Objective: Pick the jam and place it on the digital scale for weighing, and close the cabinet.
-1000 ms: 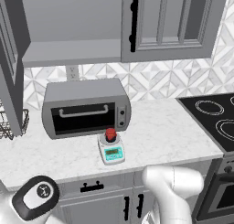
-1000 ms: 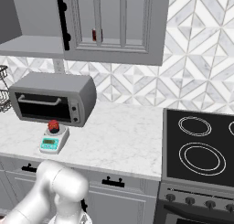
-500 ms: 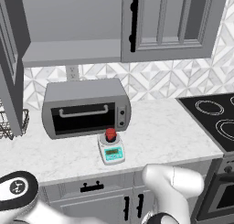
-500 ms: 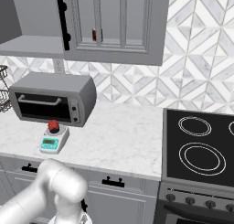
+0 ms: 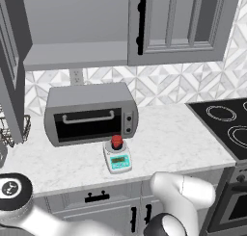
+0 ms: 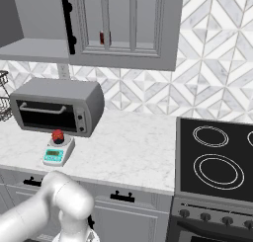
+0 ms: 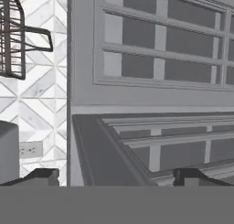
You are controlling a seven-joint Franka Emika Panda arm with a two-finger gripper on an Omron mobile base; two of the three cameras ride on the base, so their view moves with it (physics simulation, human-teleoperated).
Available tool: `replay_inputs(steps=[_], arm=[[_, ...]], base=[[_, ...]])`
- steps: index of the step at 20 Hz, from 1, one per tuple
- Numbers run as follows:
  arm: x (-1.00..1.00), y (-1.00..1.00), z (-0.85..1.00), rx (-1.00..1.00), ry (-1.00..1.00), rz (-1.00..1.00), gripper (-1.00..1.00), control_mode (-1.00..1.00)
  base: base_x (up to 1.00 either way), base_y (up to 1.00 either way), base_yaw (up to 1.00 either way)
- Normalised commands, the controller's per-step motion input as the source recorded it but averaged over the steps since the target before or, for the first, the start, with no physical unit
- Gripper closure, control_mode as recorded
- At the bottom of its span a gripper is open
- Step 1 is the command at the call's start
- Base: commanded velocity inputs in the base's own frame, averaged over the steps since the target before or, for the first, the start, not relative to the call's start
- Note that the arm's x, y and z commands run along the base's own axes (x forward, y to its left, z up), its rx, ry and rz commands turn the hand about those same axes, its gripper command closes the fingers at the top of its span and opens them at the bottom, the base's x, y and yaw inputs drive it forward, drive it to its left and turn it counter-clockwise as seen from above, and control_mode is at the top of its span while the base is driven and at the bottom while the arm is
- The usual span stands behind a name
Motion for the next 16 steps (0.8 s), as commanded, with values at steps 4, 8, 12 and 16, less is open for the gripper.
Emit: replay_inputs(steps=[4, 8, 12, 16], arm=[[0.56, -0.56, 0.06, 0.22, 0.13, -0.09, -1.0, -1.0], [0.45, -0.71, 0.16, 0.27, 0.08, -0.09, -1.0, -1.0], [0.41, -0.83, 0.27, 0.32, 0.08, -0.08, -1.0, -1.0], [0.62, -0.81, 0.2, 0.31, 0.09, -0.06, -1.0, -1.0]], base=[[0.0, 0.0, 0.0], [0.0, 0.0, 0.0], [0.0, 0.0, 0.0], [0.0, 0.0, 0.0]])
